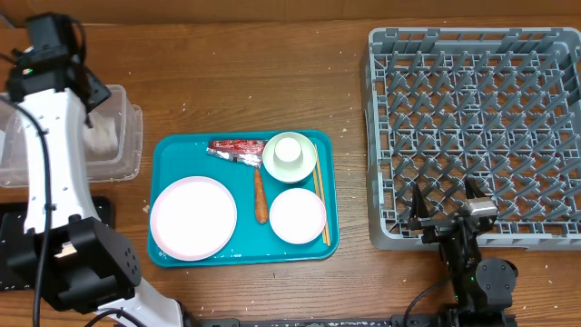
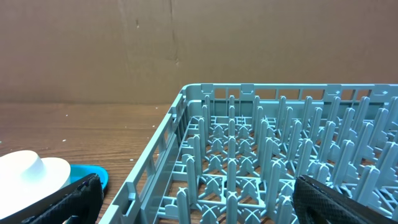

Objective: Sort waste into correct bins and load items into the dishwasher
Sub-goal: 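Grasp the crumpled tissue with the left gripper and drop it in the clear bin, then reach the left gripper to the red snack wrapper and grasp it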

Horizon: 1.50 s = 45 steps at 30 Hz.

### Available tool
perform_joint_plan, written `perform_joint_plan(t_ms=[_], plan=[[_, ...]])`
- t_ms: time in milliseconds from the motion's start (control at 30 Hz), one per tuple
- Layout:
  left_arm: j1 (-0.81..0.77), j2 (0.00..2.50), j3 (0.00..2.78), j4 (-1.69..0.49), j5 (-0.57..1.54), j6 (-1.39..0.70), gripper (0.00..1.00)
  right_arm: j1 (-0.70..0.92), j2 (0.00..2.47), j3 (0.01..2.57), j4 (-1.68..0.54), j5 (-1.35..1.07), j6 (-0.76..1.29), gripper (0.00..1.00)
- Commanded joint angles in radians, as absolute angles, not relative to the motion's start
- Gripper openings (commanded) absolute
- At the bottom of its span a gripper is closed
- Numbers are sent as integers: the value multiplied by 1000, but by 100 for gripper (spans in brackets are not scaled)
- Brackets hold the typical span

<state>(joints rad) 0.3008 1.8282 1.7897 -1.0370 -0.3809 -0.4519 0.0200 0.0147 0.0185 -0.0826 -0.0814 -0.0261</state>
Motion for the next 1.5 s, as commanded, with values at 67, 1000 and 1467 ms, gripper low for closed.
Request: perform_joint_plan(t_ms=[67, 1000, 1467], plan=[[344, 1839, 1801, -1097, -136, -468, 100, 15, 3, 8, -77, -88, -23, 100], [-124, 1844, 1481, -959, 58, -966, 92, 16, 3, 8, -77, -88, -23, 100], [-178, 1844, 1310, -790, 64, -1143, 82, 16, 3, 8, -77, -88, -23, 100]])
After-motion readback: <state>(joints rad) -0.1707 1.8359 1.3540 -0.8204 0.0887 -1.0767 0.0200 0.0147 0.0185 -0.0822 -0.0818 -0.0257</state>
